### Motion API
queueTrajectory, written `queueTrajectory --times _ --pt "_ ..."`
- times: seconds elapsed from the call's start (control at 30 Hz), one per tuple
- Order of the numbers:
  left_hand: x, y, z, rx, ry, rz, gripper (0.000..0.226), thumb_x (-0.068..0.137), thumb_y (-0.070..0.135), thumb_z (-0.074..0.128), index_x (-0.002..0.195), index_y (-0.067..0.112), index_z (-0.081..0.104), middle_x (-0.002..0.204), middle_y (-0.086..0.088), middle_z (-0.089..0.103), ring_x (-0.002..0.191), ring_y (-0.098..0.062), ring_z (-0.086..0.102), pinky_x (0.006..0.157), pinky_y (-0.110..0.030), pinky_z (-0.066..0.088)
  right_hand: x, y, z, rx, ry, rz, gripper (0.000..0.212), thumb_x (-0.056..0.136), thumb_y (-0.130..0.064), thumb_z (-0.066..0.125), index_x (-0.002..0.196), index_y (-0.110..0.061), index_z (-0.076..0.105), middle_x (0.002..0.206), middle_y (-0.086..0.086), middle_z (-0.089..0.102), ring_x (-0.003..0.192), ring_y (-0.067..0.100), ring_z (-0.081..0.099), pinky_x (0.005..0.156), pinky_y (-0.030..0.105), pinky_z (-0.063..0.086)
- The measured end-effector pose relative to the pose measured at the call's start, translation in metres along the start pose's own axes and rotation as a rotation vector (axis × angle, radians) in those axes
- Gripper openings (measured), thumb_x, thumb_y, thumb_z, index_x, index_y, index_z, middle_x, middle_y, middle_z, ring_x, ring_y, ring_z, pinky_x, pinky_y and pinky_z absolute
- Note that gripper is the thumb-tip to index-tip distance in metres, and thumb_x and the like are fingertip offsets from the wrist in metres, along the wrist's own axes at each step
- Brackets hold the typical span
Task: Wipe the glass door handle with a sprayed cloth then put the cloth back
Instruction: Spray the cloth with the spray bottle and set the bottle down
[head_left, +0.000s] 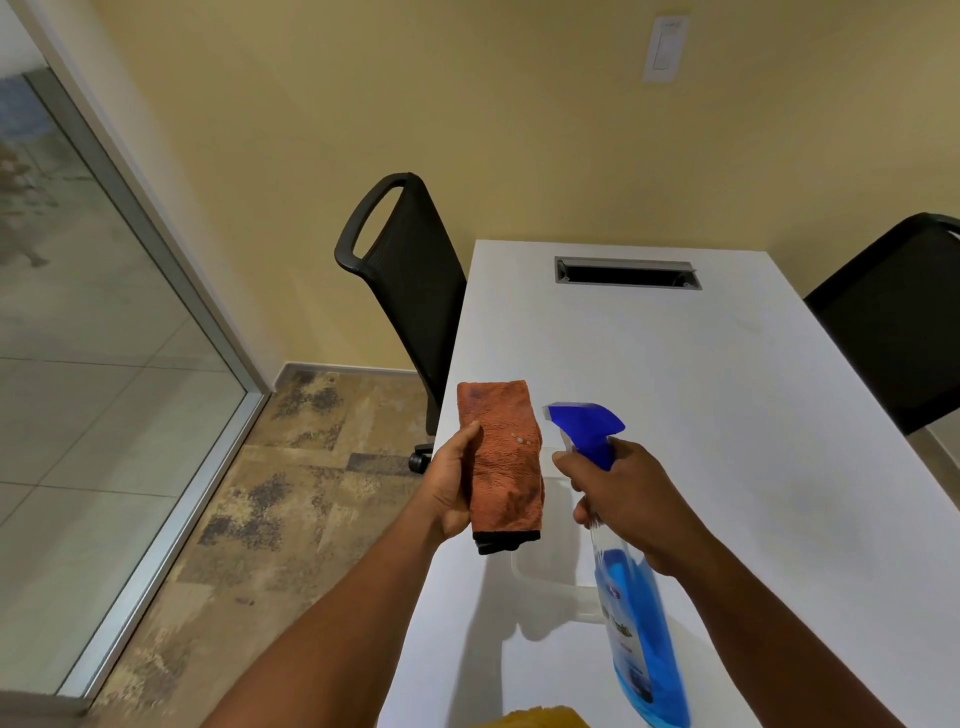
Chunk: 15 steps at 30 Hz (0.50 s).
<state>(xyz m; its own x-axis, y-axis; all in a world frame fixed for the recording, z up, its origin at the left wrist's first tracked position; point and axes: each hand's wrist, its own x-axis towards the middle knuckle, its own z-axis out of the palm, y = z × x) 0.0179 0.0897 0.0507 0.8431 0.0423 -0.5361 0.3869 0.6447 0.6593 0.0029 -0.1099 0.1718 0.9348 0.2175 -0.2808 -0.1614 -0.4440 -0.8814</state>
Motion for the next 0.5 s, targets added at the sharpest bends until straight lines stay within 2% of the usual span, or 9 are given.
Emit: queueTrajectory --times 0.13,0.33,0.5 --pt "0.003 -0.002 0.001 0.002 -0.008 -0.011 0.055 0.095 0.052 0.06 0.136 0.015 0.061 0.125 -0.017 0.072 0.116 -0.039 0.069 0.105 -0.06 0.049 -0.01 0.0 0.003 -0.008 -0.053 0.001 0.019 0.091 -0.034 0.066 0.094 -0.016 0.06 0.07 0.003 0.064 0.055 0.012 0.064 0.066 0.031 0.059" --pt "0.004 -0.005 0.001 -0.006 0.003 -0.001 0.054 0.096 0.052 0.059 0.136 0.015 0.061 0.125 -0.016 0.072 0.116 -0.039 0.069 0.103 -0.059 0.051 -0.029 0.004 -0.001 -0.079 -0.061 -0.004 0.014 0.092 -0.032 0.066 0.087 -0.022 0.056 0.062 -0.001 0.061 0.051 0.008 0.062 0.053 0.016 0.051" --pt "0.007 -0.006 0.0 -0.053 0.005 0.001 0.056 0.095 0.051 0.061 0.137 0.015 0.059 0.127 -0.018 0.071 0.117 -0.04 0.068 0.104 -0.06 0.05 -0.036 0.013 -0.005 -0.085 -0.077 0.022 0.017 0.092 -0.034 0.067 0.094 -0.019 0.058 0.062 -0.002 0.063 0.051 0.008 0.064 0.054 0.016 0.052"
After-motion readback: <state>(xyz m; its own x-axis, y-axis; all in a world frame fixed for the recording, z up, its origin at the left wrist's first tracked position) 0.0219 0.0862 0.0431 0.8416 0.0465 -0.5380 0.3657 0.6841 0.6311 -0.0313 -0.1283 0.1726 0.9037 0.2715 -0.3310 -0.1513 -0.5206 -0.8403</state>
